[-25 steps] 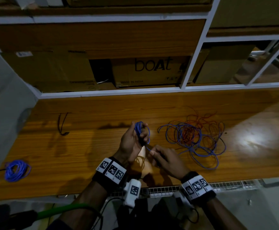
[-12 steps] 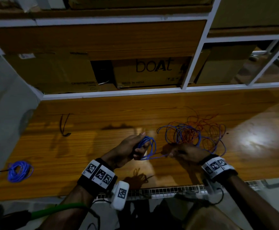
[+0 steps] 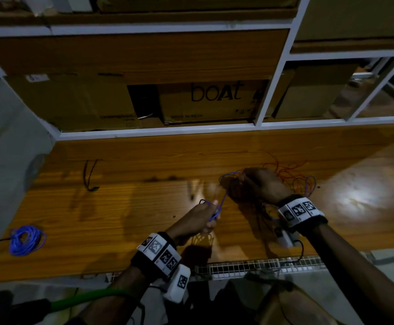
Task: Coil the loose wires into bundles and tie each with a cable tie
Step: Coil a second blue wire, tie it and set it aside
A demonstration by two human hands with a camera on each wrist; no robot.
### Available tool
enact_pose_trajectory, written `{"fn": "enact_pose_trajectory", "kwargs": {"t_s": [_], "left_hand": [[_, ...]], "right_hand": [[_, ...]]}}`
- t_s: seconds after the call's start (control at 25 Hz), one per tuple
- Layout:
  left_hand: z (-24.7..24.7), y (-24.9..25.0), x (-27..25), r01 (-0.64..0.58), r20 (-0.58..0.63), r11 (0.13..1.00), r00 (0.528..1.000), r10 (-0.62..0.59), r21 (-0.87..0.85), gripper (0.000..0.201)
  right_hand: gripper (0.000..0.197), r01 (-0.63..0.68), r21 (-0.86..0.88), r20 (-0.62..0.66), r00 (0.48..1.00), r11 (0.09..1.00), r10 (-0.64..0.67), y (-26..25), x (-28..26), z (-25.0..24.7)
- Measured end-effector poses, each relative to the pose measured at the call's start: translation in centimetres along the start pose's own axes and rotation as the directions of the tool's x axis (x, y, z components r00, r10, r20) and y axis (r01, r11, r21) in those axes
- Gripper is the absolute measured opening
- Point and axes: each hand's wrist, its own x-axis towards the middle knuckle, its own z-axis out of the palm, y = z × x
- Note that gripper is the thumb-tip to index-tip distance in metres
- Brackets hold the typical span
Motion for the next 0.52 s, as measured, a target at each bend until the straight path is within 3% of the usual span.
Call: {"fn": "enact_pose_trajectory", "kwargs": {"t_s": [0.16, 0.36, 0.52], "left_hand": [[0.7, 1.4, 0.7, 0.002, -0.036, 0.994, 0.999, -0.006, -0.109, 0.06], [-0.1, 1.8, 1.2, -0.084, -0.072, 0.94, 0.995, 0.064, -0.329, 0.068], [-0.6, 2.3, 0.9, -0.189, -0.124, 0.916, 0.98, 0.154, -0.353, 0.062]], "right_hand": [[0.019, 0.097, 0.16, -0.142, 0.987, 0.982, -0.075, -4.3, -0.9, 0.0], [0.019, 0.159, 0.296, -0.075, 0.987, 0.942, -0.143, -8.2, -3.4, 0.7], [0.022, 0.186, 0.289, -0.09, 0.982, 0.939, -0.167, -9.6, -5.0, 2.1]]}}
